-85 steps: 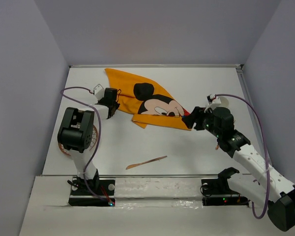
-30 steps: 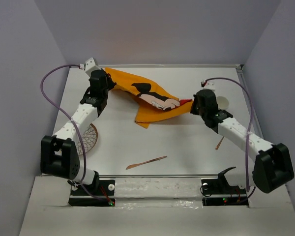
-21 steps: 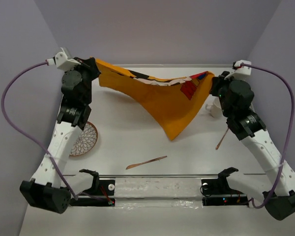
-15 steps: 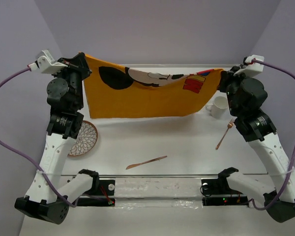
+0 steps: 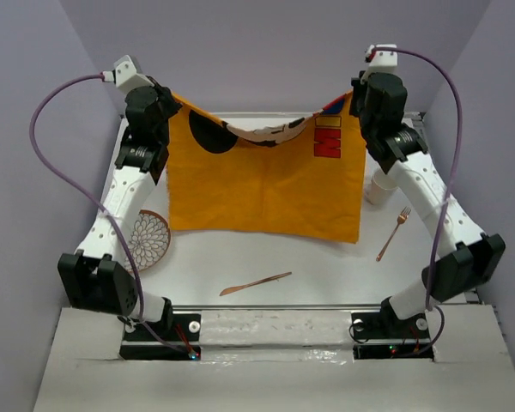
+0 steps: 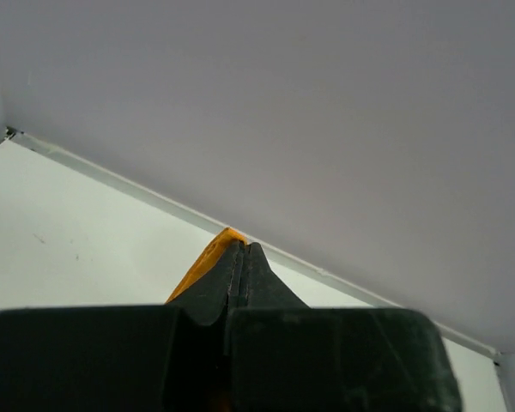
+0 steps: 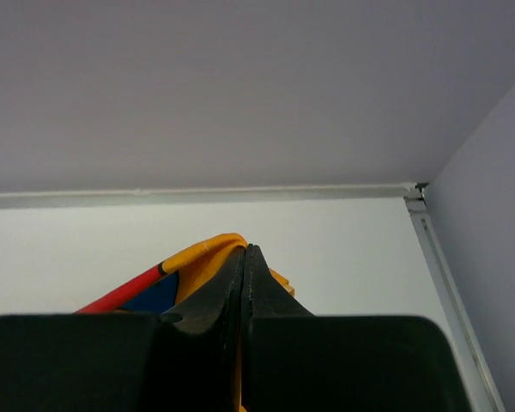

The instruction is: Set the dinner table for one person

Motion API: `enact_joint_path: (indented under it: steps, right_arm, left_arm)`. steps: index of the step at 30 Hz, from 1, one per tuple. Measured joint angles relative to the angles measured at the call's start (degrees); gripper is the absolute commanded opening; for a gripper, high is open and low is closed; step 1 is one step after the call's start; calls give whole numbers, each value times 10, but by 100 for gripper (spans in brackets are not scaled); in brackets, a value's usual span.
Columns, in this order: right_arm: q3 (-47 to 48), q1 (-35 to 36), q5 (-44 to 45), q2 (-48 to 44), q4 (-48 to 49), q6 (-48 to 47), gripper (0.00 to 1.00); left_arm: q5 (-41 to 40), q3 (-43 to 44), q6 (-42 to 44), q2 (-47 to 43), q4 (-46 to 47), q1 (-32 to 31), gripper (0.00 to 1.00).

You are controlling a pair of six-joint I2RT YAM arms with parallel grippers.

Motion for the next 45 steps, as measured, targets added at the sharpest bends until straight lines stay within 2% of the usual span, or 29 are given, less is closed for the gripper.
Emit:
enact_joint_path:
  steps: [3,7,12,15,21,26,29,37,45]
  right_arm:
    - [112,-28,-17,83,-5,-23,0]
    - [214,-61,-40,131,-16,-43,0]
    - [225,-73,-72,101,-17,-46,0]
    - [143,-73,-86,37,-4,-33,0]
    - [-152,-74,-118,-95,26,61,0]
    - [-356,-74,-154,-87,43,129,0]
    - [-431,-74,-179,-68,39,158,0]
    - [-506,-73,-202,-137,47,194,0]
    - [-513,-73,-210,-156,22,228,1]
  left_arm:
    - [16,61,-5,62,-20,23,0]
    - [45,148,-17,119,-36,52,0]
    - [73,152,-30,105,-28,60,0]
    - [86,72,-40,61,10,63,0]
    - [101,-155,-87,-21,81,67,0]
    - [108,-349,-134,-43,119,77,0]
    - [113,-431,-157,-50,135,81,0]
    - [124,-546,-184,-105,186,81,0]
    - [130,-614,-187,-206,201,81,0]
